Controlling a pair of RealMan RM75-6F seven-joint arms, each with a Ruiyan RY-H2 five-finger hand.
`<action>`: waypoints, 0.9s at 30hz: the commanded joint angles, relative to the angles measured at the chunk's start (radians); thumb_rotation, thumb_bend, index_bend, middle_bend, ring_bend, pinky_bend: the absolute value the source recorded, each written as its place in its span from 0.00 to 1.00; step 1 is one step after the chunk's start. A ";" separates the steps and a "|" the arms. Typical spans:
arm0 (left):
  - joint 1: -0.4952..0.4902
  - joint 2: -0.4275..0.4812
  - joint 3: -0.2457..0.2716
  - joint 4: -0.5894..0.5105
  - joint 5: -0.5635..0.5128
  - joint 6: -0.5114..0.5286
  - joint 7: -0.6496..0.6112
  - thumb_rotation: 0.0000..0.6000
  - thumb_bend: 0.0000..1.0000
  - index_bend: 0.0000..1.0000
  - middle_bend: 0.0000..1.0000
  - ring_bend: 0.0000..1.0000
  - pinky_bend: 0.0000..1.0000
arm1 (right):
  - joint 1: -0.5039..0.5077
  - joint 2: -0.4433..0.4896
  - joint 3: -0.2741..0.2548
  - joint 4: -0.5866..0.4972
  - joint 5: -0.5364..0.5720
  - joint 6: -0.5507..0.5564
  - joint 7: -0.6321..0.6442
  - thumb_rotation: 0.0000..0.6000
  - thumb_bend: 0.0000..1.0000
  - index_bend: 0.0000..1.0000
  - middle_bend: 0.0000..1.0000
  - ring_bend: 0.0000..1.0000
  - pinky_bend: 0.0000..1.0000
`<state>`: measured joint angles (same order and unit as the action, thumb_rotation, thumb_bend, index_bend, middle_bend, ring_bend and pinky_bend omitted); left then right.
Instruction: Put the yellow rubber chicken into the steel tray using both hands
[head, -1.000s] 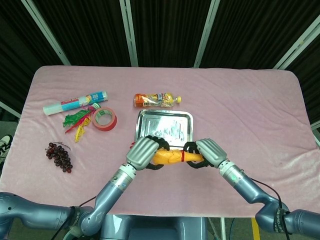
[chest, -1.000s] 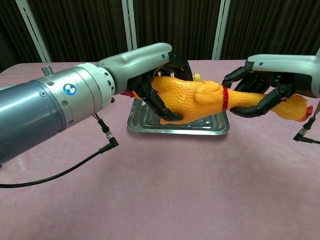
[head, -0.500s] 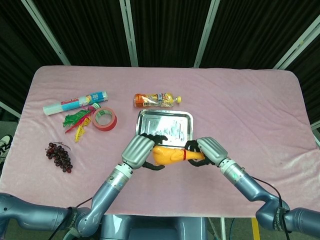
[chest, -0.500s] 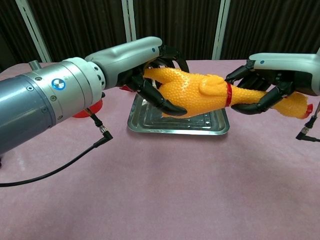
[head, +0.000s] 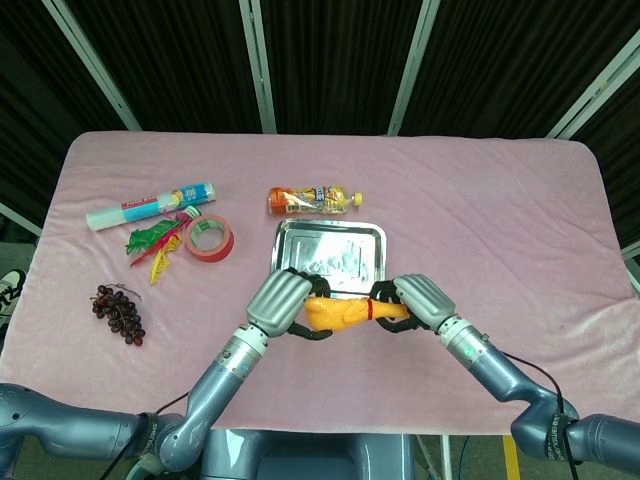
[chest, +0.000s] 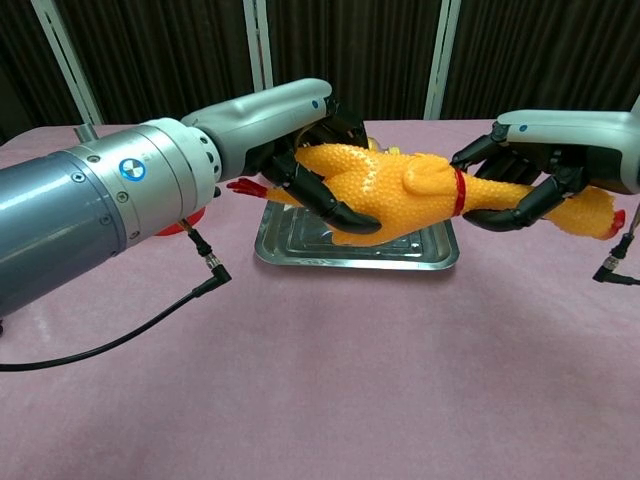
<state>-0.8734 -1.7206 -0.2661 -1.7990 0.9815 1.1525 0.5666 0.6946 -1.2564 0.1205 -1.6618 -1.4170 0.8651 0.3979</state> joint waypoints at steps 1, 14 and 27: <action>-0.003 -0.002 0.001 0.005 0.001 -0.002 0.002 0.83 0.52 0.75 0.81 0.70 0.47 | 0.000 -0.001 0.001 -0.001 0.000 0.001 0.000 1.00 0.66 1.00 0.73 0.76 0.85; -0.008 -0.027 -0.005 0.038 0.015 0.008 -0.022 1.00 0.61 0.91 0.95 0.81 0.52 | -0.001 -0.003 0.002 -0.002 0.002 0.006 0.003 1.00 0.66 1.00 0.73 0.76 0.85; 0.005 0.002 0.008 0.022 -0.002 0.028 0.013 0.85 0.05 0.25 0.40 0.43 0.46 | -0.001 -0.003 0.005 0.006 0.006 0.007 0.007 1.00 0.66 1.00 0.73 0.76 0.85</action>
<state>-0.8699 -1.7202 -0.2579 -1.7766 0.9799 1.1778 0.5784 0.6939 -1.2591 0.1254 -1.6569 -1.4111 0.8718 0.4052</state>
